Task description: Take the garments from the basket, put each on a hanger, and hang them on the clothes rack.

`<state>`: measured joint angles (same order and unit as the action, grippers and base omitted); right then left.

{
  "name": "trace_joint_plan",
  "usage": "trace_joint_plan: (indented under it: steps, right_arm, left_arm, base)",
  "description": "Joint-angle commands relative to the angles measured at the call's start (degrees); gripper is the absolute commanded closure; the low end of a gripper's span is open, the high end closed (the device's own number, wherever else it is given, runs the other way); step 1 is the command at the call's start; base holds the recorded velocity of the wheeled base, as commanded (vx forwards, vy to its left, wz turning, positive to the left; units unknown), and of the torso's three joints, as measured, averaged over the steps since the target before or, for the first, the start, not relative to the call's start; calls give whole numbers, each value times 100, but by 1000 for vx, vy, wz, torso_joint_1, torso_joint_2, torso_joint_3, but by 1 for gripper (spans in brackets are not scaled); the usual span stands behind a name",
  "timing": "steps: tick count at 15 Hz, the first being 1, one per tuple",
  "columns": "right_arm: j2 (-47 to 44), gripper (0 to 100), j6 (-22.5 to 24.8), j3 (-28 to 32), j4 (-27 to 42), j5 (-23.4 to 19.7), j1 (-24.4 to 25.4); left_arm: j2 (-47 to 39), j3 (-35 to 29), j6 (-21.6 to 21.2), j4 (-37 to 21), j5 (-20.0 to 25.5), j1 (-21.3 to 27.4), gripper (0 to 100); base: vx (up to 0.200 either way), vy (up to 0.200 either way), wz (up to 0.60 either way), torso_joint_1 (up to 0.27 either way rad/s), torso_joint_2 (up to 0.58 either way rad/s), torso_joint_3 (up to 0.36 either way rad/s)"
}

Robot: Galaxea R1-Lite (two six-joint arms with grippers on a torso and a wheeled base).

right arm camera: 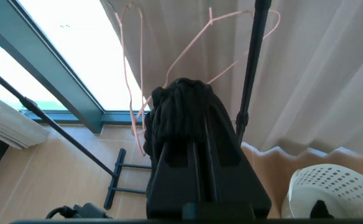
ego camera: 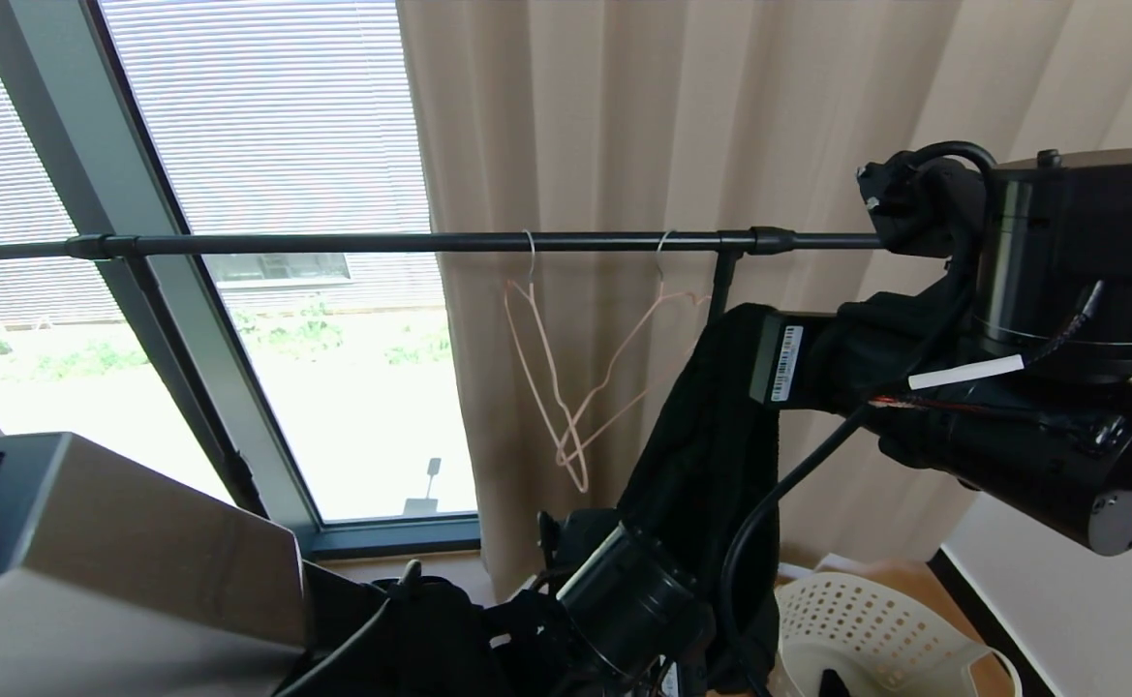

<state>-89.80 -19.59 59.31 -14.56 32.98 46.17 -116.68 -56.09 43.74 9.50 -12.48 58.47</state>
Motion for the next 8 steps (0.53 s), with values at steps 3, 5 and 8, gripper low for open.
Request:
trace_joint_plan:
  steps: [3, 5, 8]
  right_arm:
    - [32, 100, 8, -24, -3, 25, -213]
    - [15, 100, 17, -24, 5, 25, -301]
    - [24, 100, 96, -51, 67, 104, -495]
  left_arm:
    - [356, 195, -85, -18, -219, -72, 100]
    - [743, 300, -305, -27, -219, -204, 100]
    - [1376, 529, -902, -36, -219, -608, 100]
  base:
    - [0, 0, 0, 0, 0, 0]
    - [0, 0, 0, 0, 0, 0]
    - [0, 0, 0, 0, 0, 0]
